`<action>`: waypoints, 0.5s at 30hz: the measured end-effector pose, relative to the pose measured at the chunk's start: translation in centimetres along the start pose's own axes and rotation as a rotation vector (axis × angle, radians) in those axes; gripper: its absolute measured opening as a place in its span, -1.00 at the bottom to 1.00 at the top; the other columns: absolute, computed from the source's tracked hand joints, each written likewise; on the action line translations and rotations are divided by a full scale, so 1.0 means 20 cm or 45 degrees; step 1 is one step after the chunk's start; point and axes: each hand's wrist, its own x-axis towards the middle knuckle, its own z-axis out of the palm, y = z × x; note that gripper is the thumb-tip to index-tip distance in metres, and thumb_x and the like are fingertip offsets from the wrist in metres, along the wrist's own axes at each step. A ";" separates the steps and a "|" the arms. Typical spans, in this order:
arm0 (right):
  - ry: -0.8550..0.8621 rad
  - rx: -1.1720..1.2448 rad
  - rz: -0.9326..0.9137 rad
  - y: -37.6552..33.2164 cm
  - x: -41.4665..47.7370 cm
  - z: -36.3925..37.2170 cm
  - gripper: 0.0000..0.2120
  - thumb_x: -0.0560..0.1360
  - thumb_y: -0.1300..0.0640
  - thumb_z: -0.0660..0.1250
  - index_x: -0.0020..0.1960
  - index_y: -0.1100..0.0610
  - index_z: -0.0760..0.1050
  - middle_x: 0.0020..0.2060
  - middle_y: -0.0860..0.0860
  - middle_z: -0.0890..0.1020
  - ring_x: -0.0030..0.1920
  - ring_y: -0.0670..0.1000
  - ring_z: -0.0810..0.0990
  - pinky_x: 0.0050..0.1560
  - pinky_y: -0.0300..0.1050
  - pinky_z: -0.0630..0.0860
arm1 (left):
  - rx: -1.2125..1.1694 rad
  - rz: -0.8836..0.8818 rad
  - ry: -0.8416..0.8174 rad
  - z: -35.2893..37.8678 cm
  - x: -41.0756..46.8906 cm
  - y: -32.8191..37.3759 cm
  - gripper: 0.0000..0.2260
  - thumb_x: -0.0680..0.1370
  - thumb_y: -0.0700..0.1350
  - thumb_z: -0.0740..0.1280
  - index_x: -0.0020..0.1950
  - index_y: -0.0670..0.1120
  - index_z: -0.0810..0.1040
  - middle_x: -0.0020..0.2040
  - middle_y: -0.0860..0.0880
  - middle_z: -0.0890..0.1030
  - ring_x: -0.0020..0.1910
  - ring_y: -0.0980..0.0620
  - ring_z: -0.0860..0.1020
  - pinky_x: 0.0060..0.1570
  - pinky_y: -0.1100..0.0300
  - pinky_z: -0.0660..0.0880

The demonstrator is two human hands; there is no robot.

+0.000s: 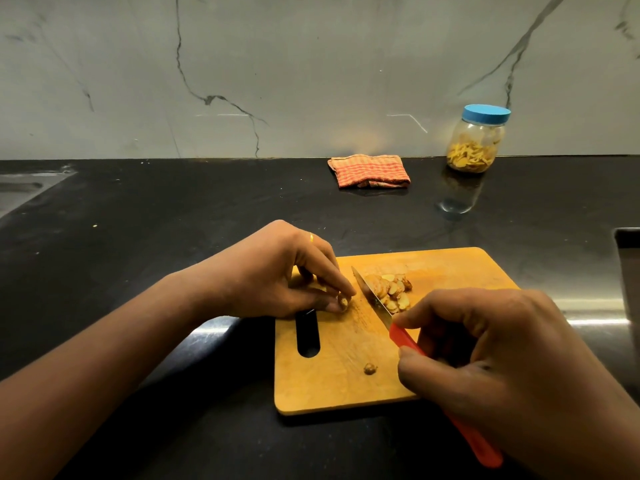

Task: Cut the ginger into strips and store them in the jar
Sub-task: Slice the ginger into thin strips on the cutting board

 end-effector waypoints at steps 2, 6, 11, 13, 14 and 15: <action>0.000 0.006 0.001 0.00 0.00 -0.01 -0.81 0.24 -0.05 0.43 -0.16 -0.05 0.66 -0.45 -0.16 0.57 -0.43 -0.19 0.55 -0.47 -0.51 0.32 | 0.012 0.042 0.015 0.01 0.00 0.00 -0.80 0.48 -0.09 0.49 0.09 0.06 0.72 0.08 0.17 0.64 0.09 0.07 0.61 -0.02 0.06 0.60; -0.035 0.063 -0.014 0.02 -0.02 -0.03 -0.82 0.25 -0.04 0.44 -0.15 -0.05 0.66 -0.40 -0.17 0.59 -0.42 -0.16 0.56 -0.48 -0.47 0.34 | -0.087 0.025 0.009 0.00 0.00 0.02 -0.75 0.45 -0.11 0.51 0.13 0.04 0.70 0.06 0.18 0.68 0.09 0.06 0.63 0.01 0.03 0.61; -0.159 -0.102 -0.081 0.04 -0.01 -0.05 -0.76 0.34 -0.12 0.33 -0.06 -0.09 0.65 -0.36 -0.19 0.58 -0.29 -0.18 0.57 -0.40 -0.39 0.45 | -0.176 -0.113 -0.005 -0.04 -0.01 0.02 -0.73 0.44 -0.15 0.52 0.12 0.03 0.69 0.00 0.15 0.70 0.06 0.10 0.64 0.09 0.10 0.59; -0.218 -0.206 -0.097 0.06 0.02 -0.09 -0.71 0.38 -0.16 0.23 -0.01 -0.13 0.63 -0.32 -0.23 0.57 -0.26 -0.20 0.56 -0.34 -0.33 0.48 | -0.153 -0.150 -0.017 -0.04 -0.01 0.03 -0.78 0.43 -0.09 0.52 0.06 0.04 0.71 -0.03 0.14 0.70 0.04 0.12 0.63 0.09 0.09 0.58; -0.236 -0.230 -0.104 0.07 0.03 -0.11 -0.70 0.39 -0.16 0.20 0.01 -0.15 0.62 -0.30 -0.25 0.57 -0.25 -0.22 0.55 -0.32 -0.35 0.47 | -0.133 -0.154 -0.024 -0.04 0.00 0.04 -0.81 0.42 -0.06 0.52 0.03 0.04 0.72 -0.04 0.14 0.70 0.03 0.12 0.63 0.08 0.07 0.59; -0.252 -0.245 -0.115 0.08 0.04 -0.12 -0.69 0.40 -0.16 0.19 0.02 -0.16 0.62 -0.28 -0.26 0.57 -0.23 -0.24 0.55 -0.30 -0.38 0.46 | -0.120 -0.150 -0.030 -0.04 0.00 0.04 -0.82 0.41 -0.04 0.53 0.00 0.04 0.73 -0.05 0.13 0.70 0.01 0.11 0.64 0.06 0.06 0.59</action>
